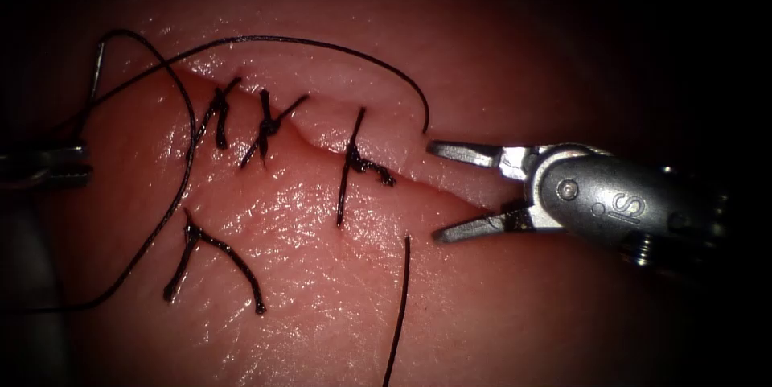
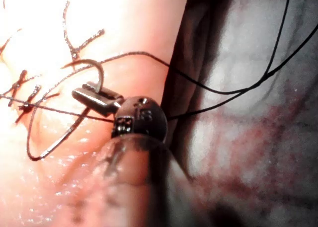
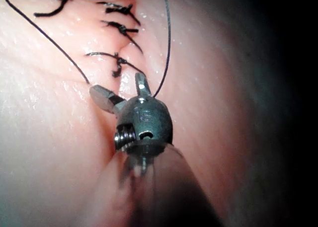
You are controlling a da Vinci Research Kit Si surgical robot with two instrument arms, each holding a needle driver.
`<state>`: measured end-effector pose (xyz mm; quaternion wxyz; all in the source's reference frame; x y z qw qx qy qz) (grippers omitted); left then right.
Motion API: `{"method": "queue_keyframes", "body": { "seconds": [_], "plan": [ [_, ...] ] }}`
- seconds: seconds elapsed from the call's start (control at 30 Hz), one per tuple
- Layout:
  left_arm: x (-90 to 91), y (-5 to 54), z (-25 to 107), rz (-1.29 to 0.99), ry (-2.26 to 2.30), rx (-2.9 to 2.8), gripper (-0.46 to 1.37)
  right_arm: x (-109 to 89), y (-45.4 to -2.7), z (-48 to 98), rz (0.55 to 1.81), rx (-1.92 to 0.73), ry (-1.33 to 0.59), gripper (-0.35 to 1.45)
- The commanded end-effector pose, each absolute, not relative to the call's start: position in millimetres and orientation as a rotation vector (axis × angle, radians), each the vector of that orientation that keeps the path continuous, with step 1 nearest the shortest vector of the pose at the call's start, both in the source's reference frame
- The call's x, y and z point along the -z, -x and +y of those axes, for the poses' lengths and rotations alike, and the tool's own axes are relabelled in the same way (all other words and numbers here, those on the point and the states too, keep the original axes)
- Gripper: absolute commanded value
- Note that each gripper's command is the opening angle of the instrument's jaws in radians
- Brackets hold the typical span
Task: Wound Closure
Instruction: Use the right gripper to pull the suture through the cut until a short tail remains on top
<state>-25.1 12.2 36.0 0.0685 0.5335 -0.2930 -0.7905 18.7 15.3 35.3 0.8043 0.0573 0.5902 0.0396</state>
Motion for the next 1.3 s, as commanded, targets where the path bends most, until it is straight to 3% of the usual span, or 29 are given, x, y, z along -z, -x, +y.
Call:
{"method": "queue_keyframes", "body": {
  "seconds": [0.03,1.1,1.17,1.23,1.3],
  "plan": [
    [-36.0,25.1,12.1,-0.871,-1.604,2.381,-0.35,-35.3,-18.7,15.1,1.266,-0.081,-0.125,0.78],
    [-35.9,25.1,12.1,-0.87,-1.604,2.381,-0.35,-35.3,-23.2,10.8,1.295,-0.044,-0.125,0.76],
    [-35.9,25.1,12.1,-0.87,-1.605,2.381,-0.35,-35.4,-23.4,10.7,1.298,-0.043,-0.125,0.71],
    [-35.9,25.1,12.1,-0.869,-1.605,2.381,-0.35,-35.4,-23.3,10.8,1.301,-0.045,-0.125,0.48],
    [-35.9,25.1,12.1,-0.869,-1.605,2.381,-0.35,-35.4,-23.1,10.9,1.304,-0.046,-0.124,0.1]
  ]
}}
